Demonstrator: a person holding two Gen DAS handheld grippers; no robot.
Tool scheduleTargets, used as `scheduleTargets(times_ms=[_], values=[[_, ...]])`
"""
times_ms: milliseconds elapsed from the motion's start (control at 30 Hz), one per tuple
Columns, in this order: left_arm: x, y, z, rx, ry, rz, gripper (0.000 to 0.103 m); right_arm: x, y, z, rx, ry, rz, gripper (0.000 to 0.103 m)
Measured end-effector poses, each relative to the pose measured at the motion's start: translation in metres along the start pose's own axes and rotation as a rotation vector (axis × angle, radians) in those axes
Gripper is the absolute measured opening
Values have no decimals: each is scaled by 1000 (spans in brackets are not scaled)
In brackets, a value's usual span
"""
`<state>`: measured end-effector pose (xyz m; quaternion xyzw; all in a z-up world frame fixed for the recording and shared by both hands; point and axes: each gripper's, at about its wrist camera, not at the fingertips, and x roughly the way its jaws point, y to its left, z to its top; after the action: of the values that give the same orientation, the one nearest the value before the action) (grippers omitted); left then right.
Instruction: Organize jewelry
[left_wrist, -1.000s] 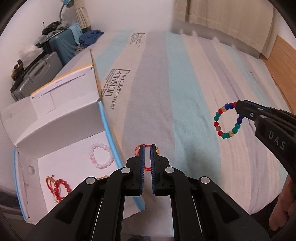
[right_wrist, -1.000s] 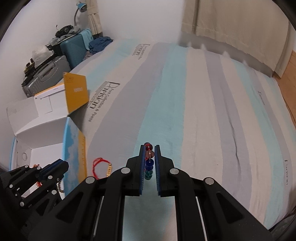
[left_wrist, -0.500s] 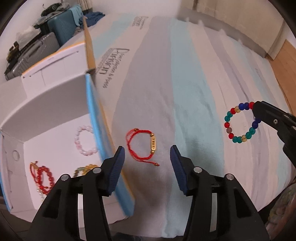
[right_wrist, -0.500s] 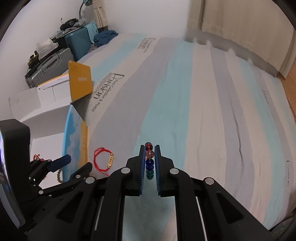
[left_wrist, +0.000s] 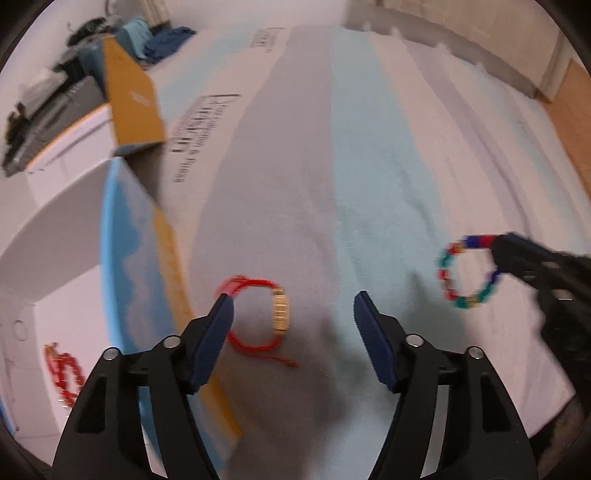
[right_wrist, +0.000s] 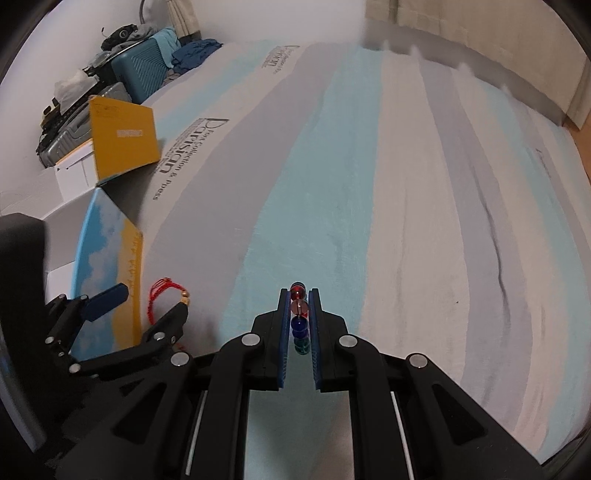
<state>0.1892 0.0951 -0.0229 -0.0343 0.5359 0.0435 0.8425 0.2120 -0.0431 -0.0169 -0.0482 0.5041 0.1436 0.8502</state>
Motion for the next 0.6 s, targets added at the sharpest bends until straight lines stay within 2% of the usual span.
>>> scheduleTargets(times_ms=[133, 300, 500, 600], values=[[2, -10, 3, 4, -22, 2, 64, 8, -8, 1, 14, 6, 5, 9], [32, -9, 0, -13, 36, 12, 57, 17, -15, 0, 22, 15, 18, 9], [54, -6, -4, -27, 68, 39, 48, 27, -18, 2, 23, 25, 44, 9], [63, -3, -4, -34, 79, 44, 47, 29, -18, 4, 24, 23, 58, 9]])
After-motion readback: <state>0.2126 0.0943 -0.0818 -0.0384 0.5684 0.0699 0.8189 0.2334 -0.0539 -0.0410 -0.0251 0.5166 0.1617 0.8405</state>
